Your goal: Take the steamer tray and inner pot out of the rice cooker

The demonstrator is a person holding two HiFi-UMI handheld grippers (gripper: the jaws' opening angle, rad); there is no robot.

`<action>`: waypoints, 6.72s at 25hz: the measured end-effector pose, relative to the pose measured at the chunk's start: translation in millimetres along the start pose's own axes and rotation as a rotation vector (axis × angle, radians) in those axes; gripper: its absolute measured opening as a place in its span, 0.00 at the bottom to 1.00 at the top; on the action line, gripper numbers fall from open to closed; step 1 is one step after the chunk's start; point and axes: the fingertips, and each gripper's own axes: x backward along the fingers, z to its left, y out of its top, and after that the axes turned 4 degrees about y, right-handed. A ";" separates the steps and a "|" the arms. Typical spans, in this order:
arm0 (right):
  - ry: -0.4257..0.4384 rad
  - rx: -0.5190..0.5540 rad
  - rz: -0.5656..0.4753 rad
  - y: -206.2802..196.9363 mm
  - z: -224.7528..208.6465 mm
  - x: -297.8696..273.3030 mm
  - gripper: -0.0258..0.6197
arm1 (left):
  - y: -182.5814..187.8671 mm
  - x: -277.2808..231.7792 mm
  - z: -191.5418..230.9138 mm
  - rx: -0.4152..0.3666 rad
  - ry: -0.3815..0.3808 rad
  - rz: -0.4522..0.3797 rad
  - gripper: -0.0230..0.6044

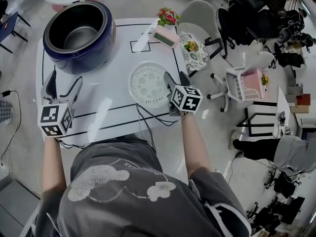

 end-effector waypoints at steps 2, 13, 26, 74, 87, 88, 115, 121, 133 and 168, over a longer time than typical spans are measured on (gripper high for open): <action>0.013 0.005 -0.059 26.0 17.1 2.5 0.51 | 12.9 -0.3 12.0 0.000 0.008 -0.029 0.71; 0.257 0.005 -0.239 147.9 145.3 -12.8 0.53 | 66.3 1.2 75.1 -0.010 0.057 -0.107 0.71; 0.468 0.171 -0.241 258.4 296.9 -81.5 0.54 | 143.5 -13.4 142.4 -0.039 0.043 -0.172 0.71; 0.324 0.635 0.036 257.0 311.7 -202.7 0.19 | 120.9 -146.1 162.8 -0.149 -0.072 0.015 0.71; 0.392 0.570 0.025 257.8 317.3 -208.7 0.19 | 79.4 -209.2 154.8 -0.375 -0.164 0.371 0.30; 0.395 0.567 0.025 257.1 318.8 -209.6 0.19 | 77.1 -210.5 158.1 -0.411 -0.143 0.379 0.28; 0.575 0.529 -0.262 341.1 352.0 -94.8 0.18 | 206.8 -112.8 152.7 -0.313 -0.020 0.240 0.16; 0.629 0.555 -0.304 338.7 360.9 -31.0 0.17 | 222.7 -48.9 126.7 -0.288 0.030 0.224 0.16; 0.807 0.582 -0.334 299.9 376.1 60.5 0.17 | 206.1 57.2 79.9 -0.227 0.151 0.228 0.16; 0.727 0.334 0.166 18.9 325.1 8.1 0.17 | -59.2 63.7 6.5 -0.028 -0.025 0.583 0.16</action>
